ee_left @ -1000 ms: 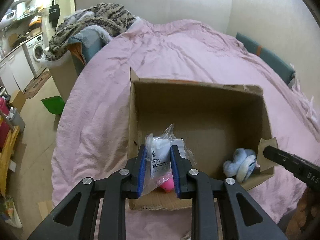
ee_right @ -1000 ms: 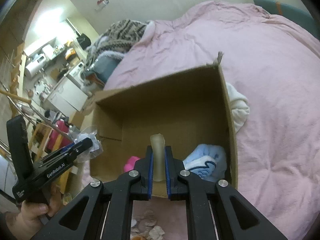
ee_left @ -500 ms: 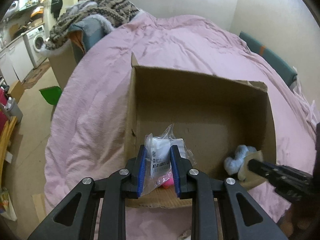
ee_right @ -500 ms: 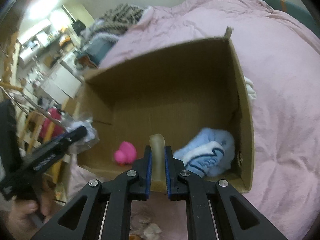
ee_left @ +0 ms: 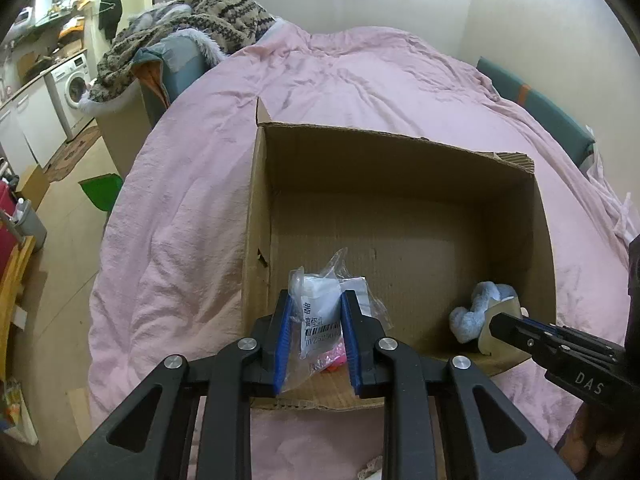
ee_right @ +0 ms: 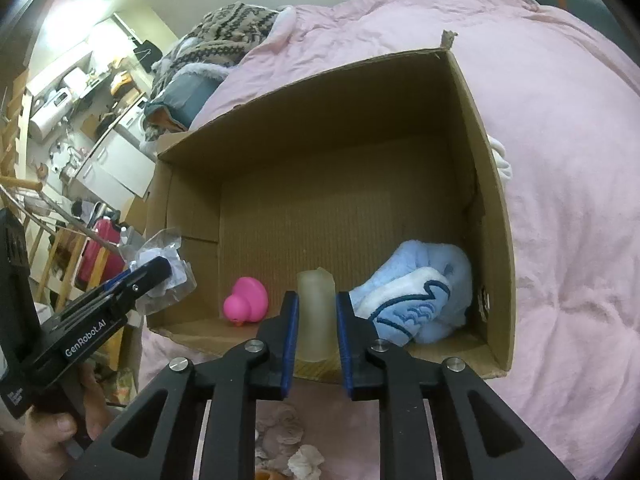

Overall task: Organize soft objects
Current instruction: 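Carry the plastic bag into the box with the left tool while the right tool carries the beige cup in, then open both tools and withdraw them from the box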

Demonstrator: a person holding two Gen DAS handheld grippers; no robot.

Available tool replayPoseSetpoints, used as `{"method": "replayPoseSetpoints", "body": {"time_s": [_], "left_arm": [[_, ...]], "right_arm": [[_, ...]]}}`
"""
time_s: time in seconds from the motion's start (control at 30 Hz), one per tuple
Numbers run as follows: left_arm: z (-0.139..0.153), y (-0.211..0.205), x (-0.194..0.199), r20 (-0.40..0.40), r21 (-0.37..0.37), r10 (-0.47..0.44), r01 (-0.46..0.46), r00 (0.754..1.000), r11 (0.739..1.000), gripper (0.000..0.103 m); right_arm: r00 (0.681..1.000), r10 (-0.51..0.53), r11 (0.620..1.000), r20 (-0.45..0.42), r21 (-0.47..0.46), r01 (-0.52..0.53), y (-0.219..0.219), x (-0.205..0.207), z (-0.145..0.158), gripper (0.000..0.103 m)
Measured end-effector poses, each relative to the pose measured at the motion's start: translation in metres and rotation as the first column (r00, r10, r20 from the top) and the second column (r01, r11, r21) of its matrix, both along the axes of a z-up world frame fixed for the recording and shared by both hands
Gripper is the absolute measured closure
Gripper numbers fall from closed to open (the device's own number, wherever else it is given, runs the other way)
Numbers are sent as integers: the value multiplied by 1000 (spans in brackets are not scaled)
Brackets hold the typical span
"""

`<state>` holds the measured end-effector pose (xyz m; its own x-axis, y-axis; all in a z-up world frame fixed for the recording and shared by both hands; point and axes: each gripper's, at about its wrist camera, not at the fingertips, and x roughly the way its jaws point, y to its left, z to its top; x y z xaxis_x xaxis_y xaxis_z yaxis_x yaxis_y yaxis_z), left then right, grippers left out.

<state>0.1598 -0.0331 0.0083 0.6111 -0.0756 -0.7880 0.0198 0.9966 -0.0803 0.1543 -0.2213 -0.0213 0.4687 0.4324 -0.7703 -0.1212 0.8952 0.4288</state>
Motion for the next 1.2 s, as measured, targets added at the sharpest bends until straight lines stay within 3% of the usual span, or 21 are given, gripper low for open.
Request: {"method": "replayPoseSetpoints", "body": {"time_s": [0.23,0.3,0.37,0.43,0.5,0.57,1.2], "left_arm": [[0,0,-1,5,3,-3,3,1000,1000,82],[0,-1,0,2,1,-5,5,1000,1000,81],[0,-2,0,-9,-6,-11,11,1000,1000,81],[-1,-4,1,-21,-12,-16,15,1000,1000,70],[0,-5,0,-15,-8,-9,9,1000,1000,48],[3,-6,-2,5,1,2,-2,1000,1000,40],[4,3,-11,7,11,21,-21,1000,1000,38]], "right_arm": [[1000,-12,999,8,37,11,-3,0,5,63],[1000,-21,998,18,57,20,-4,-2,7,29],[999,-44,994,30,101,40,-9,-4,9,28],[999,-46,992,21,118,43,-12,-2,9,28],[998,-54,991,13,126,52,-14,-1,8,28],[998,-57,990,3,127,56,-14,0,7,28],[998,-63,993,-3,102,63,-15,-9,11,28]]}}
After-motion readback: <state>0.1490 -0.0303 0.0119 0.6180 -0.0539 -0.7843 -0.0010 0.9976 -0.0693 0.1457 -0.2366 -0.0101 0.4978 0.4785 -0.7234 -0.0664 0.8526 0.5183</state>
